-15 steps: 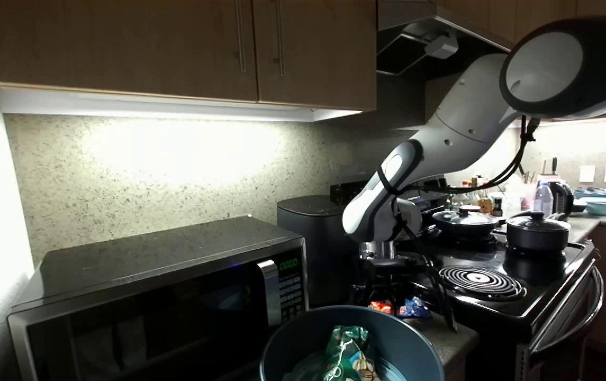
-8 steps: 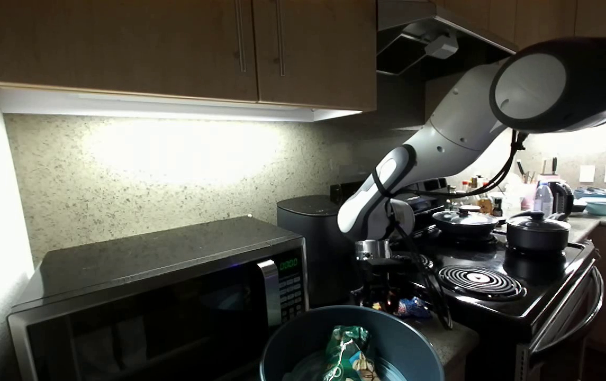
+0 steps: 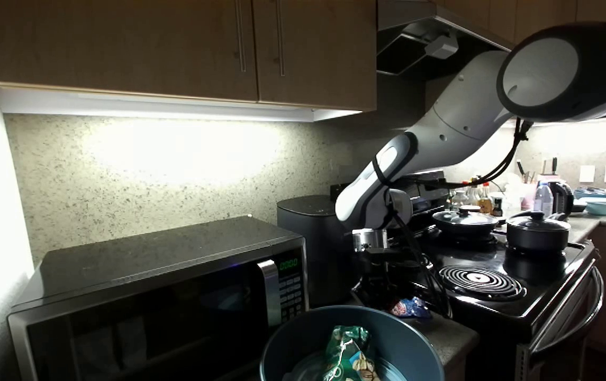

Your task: Put the packets in the bowl

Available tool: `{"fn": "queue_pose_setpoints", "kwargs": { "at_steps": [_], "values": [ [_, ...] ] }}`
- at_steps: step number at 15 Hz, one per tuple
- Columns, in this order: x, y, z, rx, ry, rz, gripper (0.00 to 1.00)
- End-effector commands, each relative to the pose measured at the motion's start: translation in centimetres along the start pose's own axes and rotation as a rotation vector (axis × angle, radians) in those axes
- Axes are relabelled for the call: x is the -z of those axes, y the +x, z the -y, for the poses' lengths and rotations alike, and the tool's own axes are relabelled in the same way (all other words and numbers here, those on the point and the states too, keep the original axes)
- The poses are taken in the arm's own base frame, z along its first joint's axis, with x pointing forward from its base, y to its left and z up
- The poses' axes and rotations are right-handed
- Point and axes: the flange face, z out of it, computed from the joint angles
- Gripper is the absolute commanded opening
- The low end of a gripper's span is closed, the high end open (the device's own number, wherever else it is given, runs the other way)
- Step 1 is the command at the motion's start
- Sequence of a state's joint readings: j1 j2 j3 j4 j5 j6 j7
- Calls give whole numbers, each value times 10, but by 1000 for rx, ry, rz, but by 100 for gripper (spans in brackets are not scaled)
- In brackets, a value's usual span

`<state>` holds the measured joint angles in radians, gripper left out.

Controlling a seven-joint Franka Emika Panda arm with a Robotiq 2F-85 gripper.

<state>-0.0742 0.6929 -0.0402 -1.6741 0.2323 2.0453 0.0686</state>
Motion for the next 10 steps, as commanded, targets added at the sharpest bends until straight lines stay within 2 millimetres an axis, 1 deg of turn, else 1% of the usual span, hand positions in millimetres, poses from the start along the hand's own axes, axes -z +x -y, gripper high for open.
{"fn": "queue_pose_setpoints", "kwargs": {
  "at_steps": [1, 2, 6, 10],
  "values": [
    [23, -38, 7, 35, -9, -4, 0],
    [27, -46, 3, 34, -10, -10, 0],
    [44, -79, -1, 33, -13, -51, 0],
    [66, -107, 5, 55, -76, -149, 0]
  ]
}}
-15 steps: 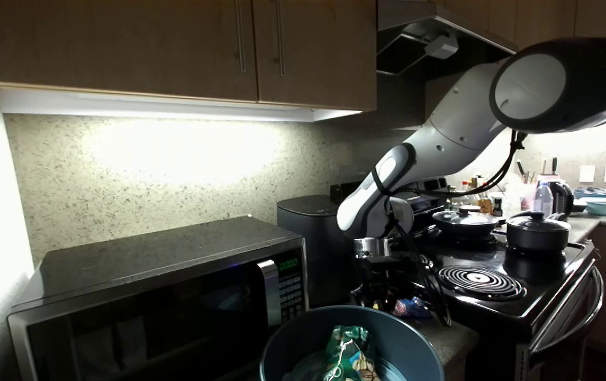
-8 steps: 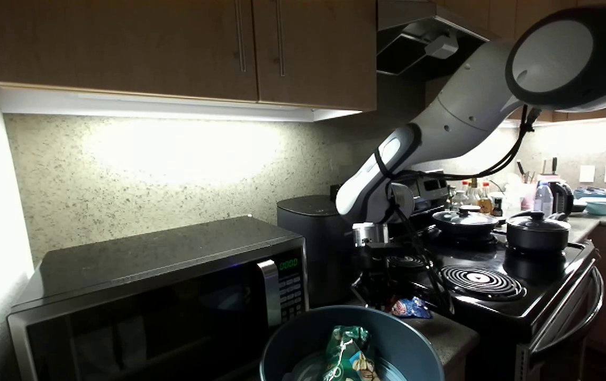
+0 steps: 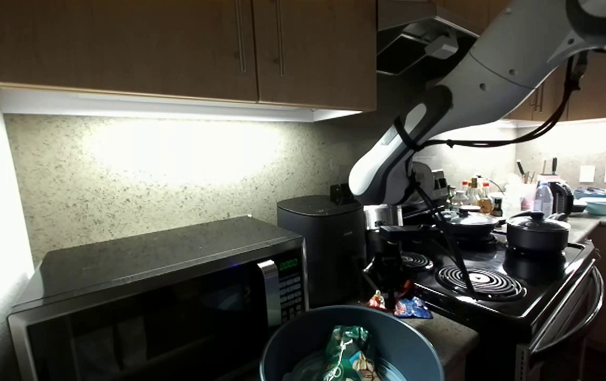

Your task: Put the packets in the bowl

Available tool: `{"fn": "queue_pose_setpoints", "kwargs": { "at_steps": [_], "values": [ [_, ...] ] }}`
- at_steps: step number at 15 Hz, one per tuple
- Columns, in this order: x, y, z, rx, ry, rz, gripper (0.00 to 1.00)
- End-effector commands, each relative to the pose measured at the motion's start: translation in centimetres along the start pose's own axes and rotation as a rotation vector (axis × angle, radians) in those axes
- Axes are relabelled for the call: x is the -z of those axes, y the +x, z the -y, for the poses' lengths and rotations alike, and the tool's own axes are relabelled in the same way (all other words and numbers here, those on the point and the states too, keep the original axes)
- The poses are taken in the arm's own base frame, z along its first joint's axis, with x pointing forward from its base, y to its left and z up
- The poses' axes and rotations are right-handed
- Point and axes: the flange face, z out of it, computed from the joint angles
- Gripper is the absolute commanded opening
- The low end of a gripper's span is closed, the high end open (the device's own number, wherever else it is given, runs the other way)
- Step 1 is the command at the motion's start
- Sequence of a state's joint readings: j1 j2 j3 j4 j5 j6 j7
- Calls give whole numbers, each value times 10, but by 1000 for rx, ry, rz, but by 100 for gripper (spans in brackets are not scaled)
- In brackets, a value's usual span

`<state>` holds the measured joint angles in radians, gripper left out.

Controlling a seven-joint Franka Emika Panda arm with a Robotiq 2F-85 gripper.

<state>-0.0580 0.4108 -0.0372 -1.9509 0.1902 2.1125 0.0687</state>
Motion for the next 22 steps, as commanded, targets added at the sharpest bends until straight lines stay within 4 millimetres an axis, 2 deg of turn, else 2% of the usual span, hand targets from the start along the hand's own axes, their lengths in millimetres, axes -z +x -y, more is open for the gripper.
{"fn": "queue_pose_setpoints", "kwargs": {
  "at_steps": [1, 4, 8, 12, 15, 21, 22],
  "values": [
    [25, -37, 8, 36, -73, -108, 0],
    [45, -54, 23, 87, -123, -175, 0],
    [67, -78, 55, 270, -90, -162, 0],
    [76, -103, 88, 487, -51, -98, 0],
    [63, -114, 113, 619, -28, 2, 0],
    [12, -128, 152, 810, -74, 270, 0],
    [7, -127, 155, 809, -94, 288, 26]
  ]
}}
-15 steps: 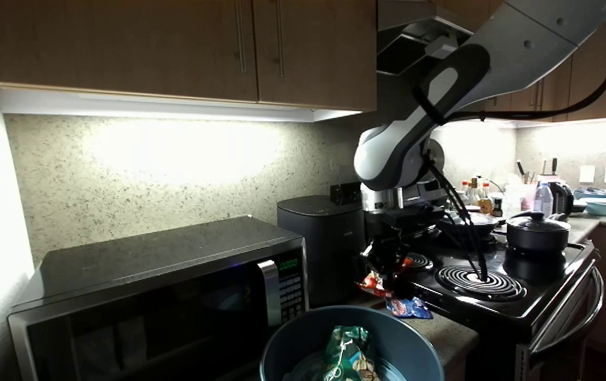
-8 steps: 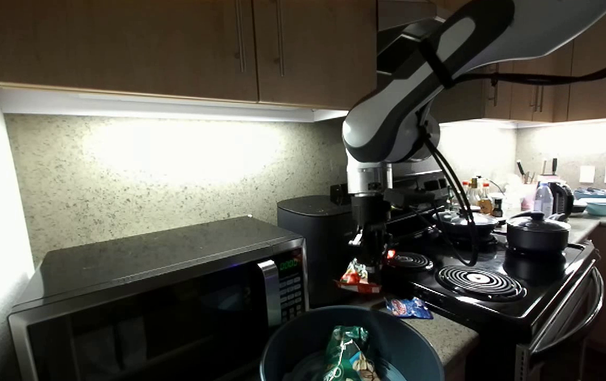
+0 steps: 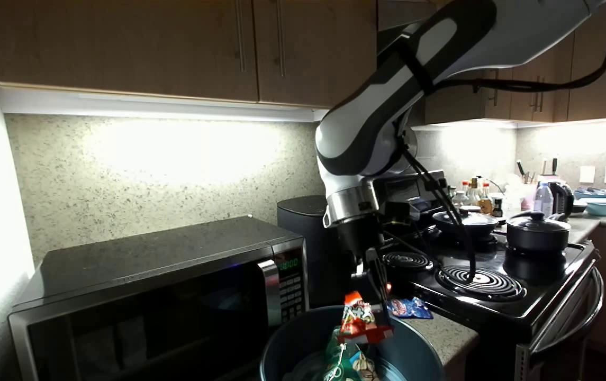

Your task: Put the packets in the bowl

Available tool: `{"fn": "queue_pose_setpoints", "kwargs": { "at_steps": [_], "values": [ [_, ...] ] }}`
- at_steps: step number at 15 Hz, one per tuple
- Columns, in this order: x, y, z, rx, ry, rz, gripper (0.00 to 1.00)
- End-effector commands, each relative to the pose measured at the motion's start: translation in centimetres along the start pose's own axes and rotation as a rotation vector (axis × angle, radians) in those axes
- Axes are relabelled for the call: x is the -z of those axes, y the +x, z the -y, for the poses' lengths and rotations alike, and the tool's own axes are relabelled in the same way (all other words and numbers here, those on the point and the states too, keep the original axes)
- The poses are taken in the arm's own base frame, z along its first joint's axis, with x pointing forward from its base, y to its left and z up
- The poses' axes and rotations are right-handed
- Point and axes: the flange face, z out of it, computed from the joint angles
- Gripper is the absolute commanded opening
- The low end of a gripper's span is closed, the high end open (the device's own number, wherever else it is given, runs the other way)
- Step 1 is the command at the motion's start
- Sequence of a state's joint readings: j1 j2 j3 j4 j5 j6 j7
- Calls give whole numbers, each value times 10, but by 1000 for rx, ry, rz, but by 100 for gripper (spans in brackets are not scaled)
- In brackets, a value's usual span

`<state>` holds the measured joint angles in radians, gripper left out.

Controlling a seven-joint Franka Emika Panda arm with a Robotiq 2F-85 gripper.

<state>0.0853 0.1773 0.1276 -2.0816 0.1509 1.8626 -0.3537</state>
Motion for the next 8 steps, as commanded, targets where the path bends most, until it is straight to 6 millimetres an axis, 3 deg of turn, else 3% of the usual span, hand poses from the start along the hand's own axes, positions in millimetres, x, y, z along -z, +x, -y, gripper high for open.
{"fn": "queue_pose_setpoints", "kwargs": {
  "at_steps": [1, 5, 8],
  "values": [
    [-15, 15, 4, 73, -3, 107, 27],
    [-12, 23, -7, 71, -14, 95, 51],
    [2, 16, -26, -23, -54, 0, 70]
  ]
}}
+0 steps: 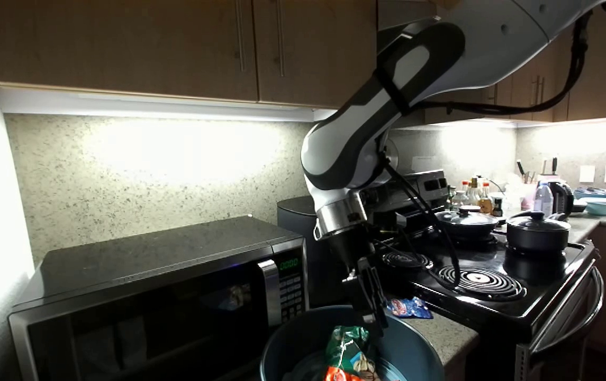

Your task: Put the packets in the bowl

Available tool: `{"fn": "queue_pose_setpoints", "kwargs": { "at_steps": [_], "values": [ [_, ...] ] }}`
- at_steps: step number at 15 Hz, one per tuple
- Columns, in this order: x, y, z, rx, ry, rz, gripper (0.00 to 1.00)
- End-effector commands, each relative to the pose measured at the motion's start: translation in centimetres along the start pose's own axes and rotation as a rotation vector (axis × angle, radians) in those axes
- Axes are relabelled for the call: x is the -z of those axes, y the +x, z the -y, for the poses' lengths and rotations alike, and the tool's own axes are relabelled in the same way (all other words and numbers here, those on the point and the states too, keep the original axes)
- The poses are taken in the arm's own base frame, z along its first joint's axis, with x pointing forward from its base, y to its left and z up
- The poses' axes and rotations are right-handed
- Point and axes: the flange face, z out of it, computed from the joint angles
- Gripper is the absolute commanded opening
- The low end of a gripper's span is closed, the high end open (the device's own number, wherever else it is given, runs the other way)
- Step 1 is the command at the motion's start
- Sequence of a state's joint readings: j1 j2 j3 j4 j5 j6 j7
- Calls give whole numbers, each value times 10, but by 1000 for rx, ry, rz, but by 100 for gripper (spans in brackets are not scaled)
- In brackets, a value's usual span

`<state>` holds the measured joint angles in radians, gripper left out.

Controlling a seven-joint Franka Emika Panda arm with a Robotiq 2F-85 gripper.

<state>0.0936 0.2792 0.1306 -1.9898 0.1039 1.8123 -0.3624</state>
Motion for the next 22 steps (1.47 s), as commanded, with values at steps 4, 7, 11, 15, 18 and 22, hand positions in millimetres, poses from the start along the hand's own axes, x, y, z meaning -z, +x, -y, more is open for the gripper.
{"fn": "queue_pose_setpoints", "kwargs": {
  "at_steps": [4, 7, 11, 15, 18, 22],
  "values": [
    [25, -27, -67, -229, -61, -233, 96],
    [23, -43, -109, -377, -44, -309, 100],
    [10, -69, -155, -573, -48, -388, 100],
    [7, -70, -177, -624, -59, -411, 100],
    [5, -73, -181, -647, -58, -419, 100],
    [-1, -61, -202, -678, -33, -400, 100]
  ]
}}
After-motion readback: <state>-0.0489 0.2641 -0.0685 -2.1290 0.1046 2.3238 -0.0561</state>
